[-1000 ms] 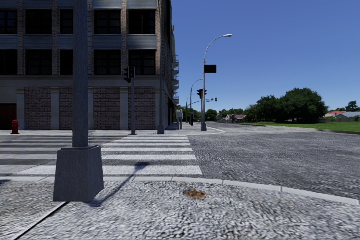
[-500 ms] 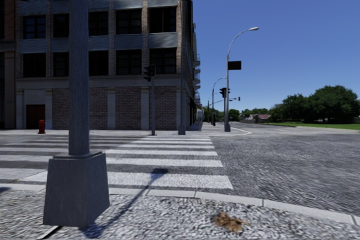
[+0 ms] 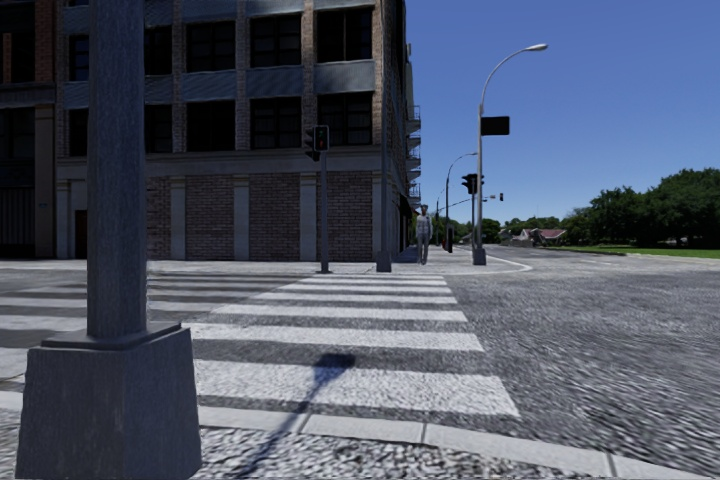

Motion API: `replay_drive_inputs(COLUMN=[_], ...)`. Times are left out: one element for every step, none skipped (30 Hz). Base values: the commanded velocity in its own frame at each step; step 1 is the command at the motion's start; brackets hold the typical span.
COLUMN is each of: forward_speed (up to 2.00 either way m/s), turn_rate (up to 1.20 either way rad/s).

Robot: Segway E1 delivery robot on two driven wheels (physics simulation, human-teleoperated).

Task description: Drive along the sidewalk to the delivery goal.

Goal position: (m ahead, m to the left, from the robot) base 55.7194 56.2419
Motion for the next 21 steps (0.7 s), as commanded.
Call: replay_drive_inputs(forward_speed=[0.91, 0.92, 0.92, 0.93, 0.99, 1.03, 1.03, 1.04, 1.05, 1.05, 1.05, 1.07, 1.08, 1.09, 1.09, 1.13, 1.16, 1.16, 1.2, 1.22, 1.24], turn_rate=[0.0, 0.0, 0.0, 0.0, 0.0, 0.0, 0.0, 0.0, 0.0, 0.0, 0.0, 0.0, 0.0, 0.0, 0.0, 0.05, 0.12, 0.12, 0.16, 0.19, 0.21])
